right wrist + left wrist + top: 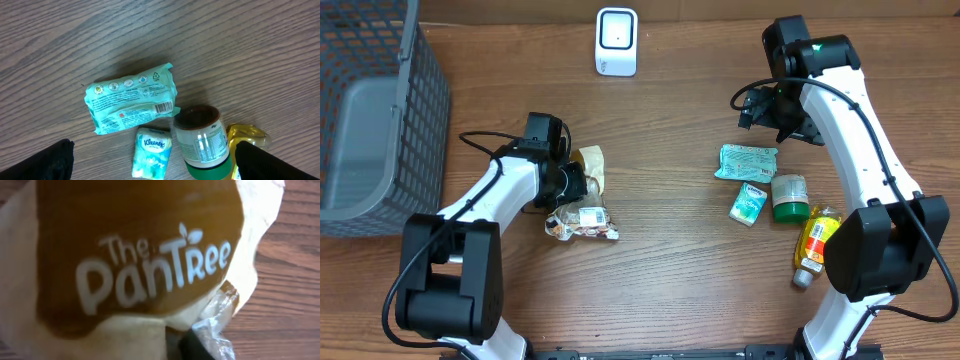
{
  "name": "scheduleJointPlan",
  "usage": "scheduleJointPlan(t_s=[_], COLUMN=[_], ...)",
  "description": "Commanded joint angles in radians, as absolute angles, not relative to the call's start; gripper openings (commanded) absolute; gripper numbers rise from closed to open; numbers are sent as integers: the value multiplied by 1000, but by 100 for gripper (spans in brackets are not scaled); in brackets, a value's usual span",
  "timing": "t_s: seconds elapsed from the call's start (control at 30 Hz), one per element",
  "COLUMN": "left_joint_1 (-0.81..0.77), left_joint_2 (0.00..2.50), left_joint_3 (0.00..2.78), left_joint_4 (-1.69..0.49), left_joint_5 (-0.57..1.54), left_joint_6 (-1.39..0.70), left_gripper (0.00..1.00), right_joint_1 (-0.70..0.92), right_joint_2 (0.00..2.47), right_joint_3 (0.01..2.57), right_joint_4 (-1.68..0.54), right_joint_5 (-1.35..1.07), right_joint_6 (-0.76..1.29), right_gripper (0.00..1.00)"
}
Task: Scan the item barcode
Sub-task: 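Lift the snack bag upward with the left gripper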
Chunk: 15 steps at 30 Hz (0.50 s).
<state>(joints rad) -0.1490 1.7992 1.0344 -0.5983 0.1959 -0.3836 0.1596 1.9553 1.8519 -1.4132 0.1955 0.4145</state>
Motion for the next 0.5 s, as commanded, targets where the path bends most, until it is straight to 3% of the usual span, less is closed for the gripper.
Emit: scheduleJointPlan(t_s=[0.0, 0.33, 0.47], left_joint_1=[-144, -146, -145], left_joint_2=[1830, 1755, 1676], left_joint_3=[996, 1175, 1209], left_joint_4=[-620, -704, -707], left_joint_5=[176, 178, 308], left_joint_6=[-387, -262, -212], left_gripper=[4, 4, 4], right_joint_1=[163, 163, 163], right_joint_2=[1943, 1943, 1943], right_joint_3=[1868, 1868, 1868], right_joint_4=[-1410, -1410, -1410], right_joint_5=[209, 208, 208], right_joint_6=[419, 419, 419], right_gripper=[100, 100, 100])
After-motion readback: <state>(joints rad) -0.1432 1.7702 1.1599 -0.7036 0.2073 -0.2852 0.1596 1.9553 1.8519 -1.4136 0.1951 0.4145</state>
